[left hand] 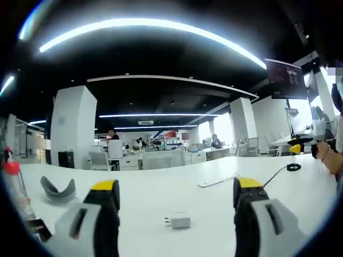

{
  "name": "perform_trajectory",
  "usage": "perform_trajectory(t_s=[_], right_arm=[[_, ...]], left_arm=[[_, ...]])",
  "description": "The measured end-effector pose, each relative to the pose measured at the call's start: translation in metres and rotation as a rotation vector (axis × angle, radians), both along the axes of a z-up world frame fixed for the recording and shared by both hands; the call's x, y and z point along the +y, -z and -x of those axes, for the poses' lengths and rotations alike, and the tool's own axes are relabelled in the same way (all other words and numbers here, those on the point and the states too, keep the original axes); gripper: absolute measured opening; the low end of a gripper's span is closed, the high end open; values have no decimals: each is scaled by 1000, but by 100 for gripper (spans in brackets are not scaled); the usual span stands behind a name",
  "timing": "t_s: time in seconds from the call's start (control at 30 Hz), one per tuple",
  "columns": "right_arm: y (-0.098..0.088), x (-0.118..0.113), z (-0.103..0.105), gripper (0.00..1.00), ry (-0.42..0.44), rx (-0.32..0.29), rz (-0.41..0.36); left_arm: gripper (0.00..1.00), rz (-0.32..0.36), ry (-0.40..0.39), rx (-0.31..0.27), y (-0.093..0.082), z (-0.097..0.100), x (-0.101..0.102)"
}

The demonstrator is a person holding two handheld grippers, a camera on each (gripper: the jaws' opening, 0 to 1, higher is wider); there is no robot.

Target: Plug the desk Type‑C cable into the charger adapter.

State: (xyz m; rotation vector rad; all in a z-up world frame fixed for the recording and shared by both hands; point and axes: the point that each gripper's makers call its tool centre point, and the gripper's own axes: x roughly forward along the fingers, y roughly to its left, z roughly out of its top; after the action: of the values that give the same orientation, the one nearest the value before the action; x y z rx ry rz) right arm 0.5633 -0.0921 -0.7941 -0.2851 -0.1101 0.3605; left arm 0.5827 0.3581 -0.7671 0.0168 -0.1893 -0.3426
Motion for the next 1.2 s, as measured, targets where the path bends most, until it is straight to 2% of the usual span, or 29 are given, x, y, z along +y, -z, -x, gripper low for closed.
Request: perform_trajectory(t_s=[0.83, 1.07, 1.2], right_arm=[[1, 4, 3, 40, -9, 7, 2], [1, 2, 3, 40, -1, 9, 7], [0, 1, 4, 40, 7, 4, 9]], left_arm=[[88, -25, -32, 9, 2, 0, 6], [88, -54, -98, 12, 2, 0, 16], [87, -60, -109, 3, -1, 1, 17]])
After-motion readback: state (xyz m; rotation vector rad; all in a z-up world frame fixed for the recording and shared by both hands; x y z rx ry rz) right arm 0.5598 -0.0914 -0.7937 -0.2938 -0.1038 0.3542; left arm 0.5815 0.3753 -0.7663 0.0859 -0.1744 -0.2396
